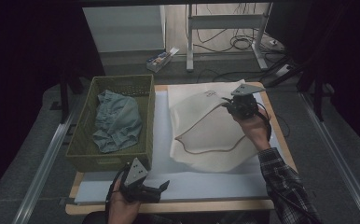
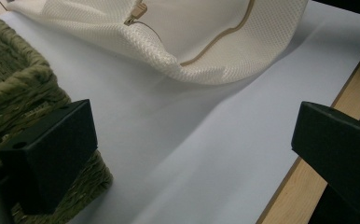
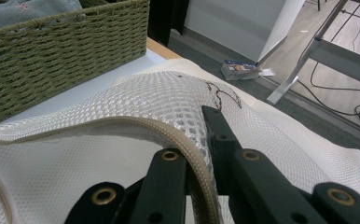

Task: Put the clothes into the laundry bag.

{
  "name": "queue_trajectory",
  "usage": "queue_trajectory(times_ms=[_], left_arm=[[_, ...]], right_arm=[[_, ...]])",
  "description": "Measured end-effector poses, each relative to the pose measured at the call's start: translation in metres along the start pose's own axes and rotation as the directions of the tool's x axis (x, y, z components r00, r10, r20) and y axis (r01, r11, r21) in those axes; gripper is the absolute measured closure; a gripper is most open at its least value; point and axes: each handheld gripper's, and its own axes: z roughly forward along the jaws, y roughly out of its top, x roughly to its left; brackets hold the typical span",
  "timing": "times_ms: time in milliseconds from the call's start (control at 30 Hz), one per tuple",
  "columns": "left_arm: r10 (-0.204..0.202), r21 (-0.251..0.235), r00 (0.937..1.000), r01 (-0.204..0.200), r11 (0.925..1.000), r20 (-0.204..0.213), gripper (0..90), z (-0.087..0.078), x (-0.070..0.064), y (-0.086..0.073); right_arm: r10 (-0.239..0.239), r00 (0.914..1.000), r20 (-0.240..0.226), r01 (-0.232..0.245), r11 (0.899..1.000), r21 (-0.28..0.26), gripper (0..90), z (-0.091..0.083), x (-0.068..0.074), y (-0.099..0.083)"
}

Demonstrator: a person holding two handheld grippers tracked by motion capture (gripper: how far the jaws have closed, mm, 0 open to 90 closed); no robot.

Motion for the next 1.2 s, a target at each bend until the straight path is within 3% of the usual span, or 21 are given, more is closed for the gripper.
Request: queue_trajectory(times_ms=[133, 267, 500, 600, 833, 967, 1033, 1133, 1200], left_arm=[[0.016, 0.027, 0.9997, -0.016, 0.9995, -0.020, 0.3, 0.000, -0.003, 0.006], [-0.006, 0.030, 1.0000, 0.006, 0.9995, -0.007, 0.5, 0.000, -0.003, 0.010], [-0.005, 0.060, 0.9997, 0.007, 0.9982, -0.023, 1.0, -0.002, 0.000, 0.017], [-0.028, 0.053, 0.9995, 0.029, 0.9982, -0.014, 1.3, -0.005, 0.003, 0.021], [-0.064, 0.056, 0.9965, 0.067, 0.9961, -0.053, 1.5, -0.010, 0.013, 0.031], [-0.061, 0.067, 0.9965, 0.064, 0.9957, -0.057, 1.3, -0.012, 0.019, 0.040], [-0.051, 0.078, 0.9950, 0.058, 0.9953, -0.086, 1.0, -0.012, 0.021, 0.043], [-0.077, 0.050, 0.9954, 0.080, 0.9955, -0.056, 1.1, -0.016, 0.024, 0.047], [-0.073, 0.048, 0.9948, 0.077, 0.9959, -0.071, 0.8, -0.018, 0.024, 0.050]], right_arm=[[0.000, 1.0000, 0.000, 0.000, 1.000, 0.001, 85.0, 0.000, 0.000, 0.000], [0.003, 1.0000, -0.004, -0.003, 1.000, 0.003, 84.9, 0.000, 0.000, -0.001], [0.007, 1.0000, -0.004, -0.007, 1.000, 0.006, 85.0, 0.000, -0.001, -0.001], [0.007, 1.0000, -0.005, -0.007, 1.000, 0.007, 85.0, 0.000, -0.001, -0.001], [0.009, 0.9999, -0.007, -0.009, 1.000, 0.013, 84.8, 0.000, -0.001, -0.002], [0.009, 0.9999, -0.005, -0.009, 1.000, 0.015, 84.6, 0.000, -0.002, -0.003], [0.009, 1.0000, -0.005, -0.008, 1.000, 0.016, 84.7, -0.001, -0.002, -0.003], [0.014, 0.9999, -0.006, -0.014, 1.000, 0.014, 84.7, -0.001, -0.003, -0.004], [0.014, 0.9999, -0.006, -0.014, 1.000, 0.014, 84.7, -0.001, -0.003, -0.004]])
